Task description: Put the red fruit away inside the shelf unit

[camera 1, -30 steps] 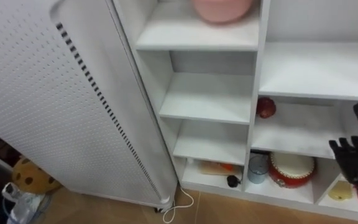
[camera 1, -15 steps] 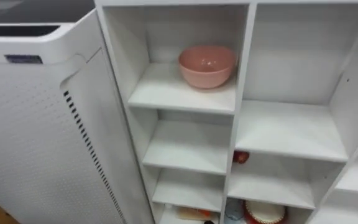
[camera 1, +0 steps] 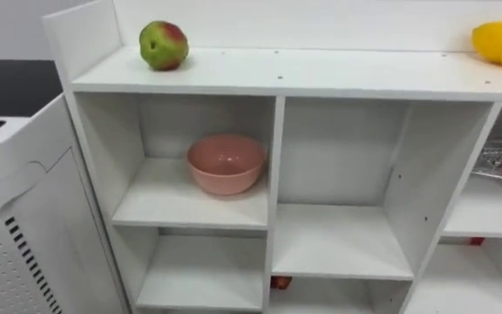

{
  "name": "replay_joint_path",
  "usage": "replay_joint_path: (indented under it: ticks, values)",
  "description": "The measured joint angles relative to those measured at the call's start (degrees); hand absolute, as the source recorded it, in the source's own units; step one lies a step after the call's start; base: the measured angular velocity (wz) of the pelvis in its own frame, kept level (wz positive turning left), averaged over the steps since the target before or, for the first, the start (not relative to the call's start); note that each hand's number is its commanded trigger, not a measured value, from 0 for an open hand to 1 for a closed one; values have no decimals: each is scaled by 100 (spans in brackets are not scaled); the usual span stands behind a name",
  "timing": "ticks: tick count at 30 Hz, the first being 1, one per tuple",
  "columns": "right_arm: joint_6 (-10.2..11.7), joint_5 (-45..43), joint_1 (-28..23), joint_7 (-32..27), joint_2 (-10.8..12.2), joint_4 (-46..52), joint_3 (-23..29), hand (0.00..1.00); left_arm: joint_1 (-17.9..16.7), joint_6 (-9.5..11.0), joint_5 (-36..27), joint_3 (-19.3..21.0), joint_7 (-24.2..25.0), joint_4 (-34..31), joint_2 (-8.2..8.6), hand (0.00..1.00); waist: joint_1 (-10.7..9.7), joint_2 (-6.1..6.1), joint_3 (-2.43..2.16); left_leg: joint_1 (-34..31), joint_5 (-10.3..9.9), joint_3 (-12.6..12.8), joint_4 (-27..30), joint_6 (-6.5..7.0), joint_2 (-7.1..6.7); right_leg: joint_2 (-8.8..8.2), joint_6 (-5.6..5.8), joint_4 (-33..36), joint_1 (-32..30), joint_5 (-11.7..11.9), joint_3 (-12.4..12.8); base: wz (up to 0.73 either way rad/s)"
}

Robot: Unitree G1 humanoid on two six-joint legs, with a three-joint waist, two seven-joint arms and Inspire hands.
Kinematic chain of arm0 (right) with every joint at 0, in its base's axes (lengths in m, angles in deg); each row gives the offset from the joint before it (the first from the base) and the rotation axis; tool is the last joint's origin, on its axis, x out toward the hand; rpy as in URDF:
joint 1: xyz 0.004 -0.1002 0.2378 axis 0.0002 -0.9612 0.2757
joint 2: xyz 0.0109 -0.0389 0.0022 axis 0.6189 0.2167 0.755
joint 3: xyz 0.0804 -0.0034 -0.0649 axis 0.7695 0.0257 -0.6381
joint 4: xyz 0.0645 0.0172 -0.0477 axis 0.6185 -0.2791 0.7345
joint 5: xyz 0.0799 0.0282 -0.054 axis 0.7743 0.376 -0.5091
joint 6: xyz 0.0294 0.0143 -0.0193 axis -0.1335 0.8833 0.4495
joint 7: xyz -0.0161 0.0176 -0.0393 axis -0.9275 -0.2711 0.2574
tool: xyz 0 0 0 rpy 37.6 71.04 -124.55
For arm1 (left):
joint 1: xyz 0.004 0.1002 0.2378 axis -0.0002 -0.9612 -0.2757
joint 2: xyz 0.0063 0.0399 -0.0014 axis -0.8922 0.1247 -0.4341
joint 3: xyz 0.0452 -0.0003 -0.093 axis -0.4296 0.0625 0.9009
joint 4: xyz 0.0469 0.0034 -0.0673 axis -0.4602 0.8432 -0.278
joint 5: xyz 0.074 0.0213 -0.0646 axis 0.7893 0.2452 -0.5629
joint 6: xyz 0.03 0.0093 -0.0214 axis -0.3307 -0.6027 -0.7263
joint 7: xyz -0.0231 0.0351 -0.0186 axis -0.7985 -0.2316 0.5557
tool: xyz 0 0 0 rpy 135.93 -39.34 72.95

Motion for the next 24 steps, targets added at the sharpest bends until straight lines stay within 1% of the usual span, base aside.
replay_joint_path:
  ticks: [1, 2, 3, 5, 6, 7, 8, 10, 12, 13, 14, 15, 17, 19, 22, 24]
  values:
    - [-15, -67, -78, 44, 0, -45, 9, 0, -5, 8, -76, 32, -15, 3, 3, 0, -47, -2, -7, 122, -2, 4, -62, -3, -6, 7, 9, -14, 110, 0, -2, -7]
    - [-24, -120, -109, 66, 0, -95, 12, 0, -6, 8, -76, 82, -15, 4, 13, 0, -80, -2, -3, 190, -3, 6, -87, -4, -7, 8, 13, -45, 179, 2, -3, -3]
    - [-53, -254, -191, 90, -2, -204, 24, 0, -15, 7, -72, 235, -15, 3, 54, 0, -122, -2, -8, 281, -17, 4, -112, -18, -6, 24, 16, -98, 279, 3, -4, -3]
    - [-109, -515, -349, 98, -3, -237, 22, 0, -59, 6, -80, 430, -15, 2, 121, 0, -134, -10, -11, 362, -28, 10, -134, -29, 1, 36, 19, -100, 345, 1, 7, -4]
    - [-175, -839, -458, 111, -5, -251, 23, 0, -85, 2, -91, 508, -12, 2, 155, 0, -138, -11, -19, 401, -33, 19, -143, -37, 8, 43, 20, -101, 374, 0, 6, -4]
    - [-185, -1031, -471, 135, -5, -310, 21, 0, -99, 2, -91, 553, -8, 3, 175, 0, -138, -9, -22, 416, -34, 29, -145, -40, 13, 47, 20, -100, 380, -1, 11, -9]
    - [-238, -1416, -456, 169, -8, -477, 20, 0, -132, -1, -102, 627, -6, 43, 209, 0, -134, -7, -18, 458, -34, 74, -167, -40, 20, 55, 19, -96, 394, -1, 36, -12]
    - [-299, -2193, -517, 254, -26, -637, 3, 0, -188, 6, -35, 700, 13, 176, 209, 0, -132, -39, -8, 500, -40, 87, -177, -48, 24, 66, 17, -99, 424, -3, 109, -9]
    - [-312, -3528, -529, 295, -38, -659, -40, 0, -244, -57, 40, 793, 18, 291, 187, 0, -134, -57, -9, 495, -42, 108, -176, -47, 23, 71, 18, -97, 423, -4, 147, -6]
    - [-326, -3722, -526, 288, -42, -659, -59, 0, -275, -76, 40, 795, 22, 297, 178, 0, -128, -59, -9, 496, -42, 113, -174, -47, 23, 72, 17, -97, 424, -4, 152, -6]
    - [-343, -3955, -504, 288, -91, -663, -66, 0, -312, -146, 37, 803, 34, 329, 162, 0, -123, -72, -6, 506, -43, 118, -168, -44, 21, 71, 17, -95, 424, -2, 166, -4]
    - [-367, -4240, -427, 286, -172, -682, -179, 0, -318, -220, 38, 818, 42, 392, 141, 0, -129, -99, -6, 543, -44, 118, -163, -43, 19, 68, 17, -99, 428, -2, 172, -4]
    - [-402, -4598, -327, 255, -230, -687, -277, 0, -341, -301, 38, 828, 45, 396, 124, 0, -107, -143, 3, 576, -44, 101, -163, -42, 20, 73, 17, -124, 484, -2, 183, 3]
    - [-417, -4830, -276, 214, -230, -685, -287, 0, -382, -338, 40, 829, 64, 407, 144, 0, -99, -170, 7, 604, -54, 84, -165, -39, 22, 95, 16, -192, 569, 1, 225, 6]
    - [-422, -5054, -221, 204, -231, -676, -288, 0, -410, -415, 57, 828, 185, 499, 163, 0, -97, -169, 8, 651, -83, 89, -166, -43, 27, 119, 16, -193, 601, 0, 323, -4]
    - [-419, -5197, -194, 205, -239, -673, -287, 0, -419, -468, 222, 828, 255, 505, 169, 0, -94, -162, 7, 646, -102, 98, -166, -44, 29, 133, 16, -192, 603, 1, 382, -4]
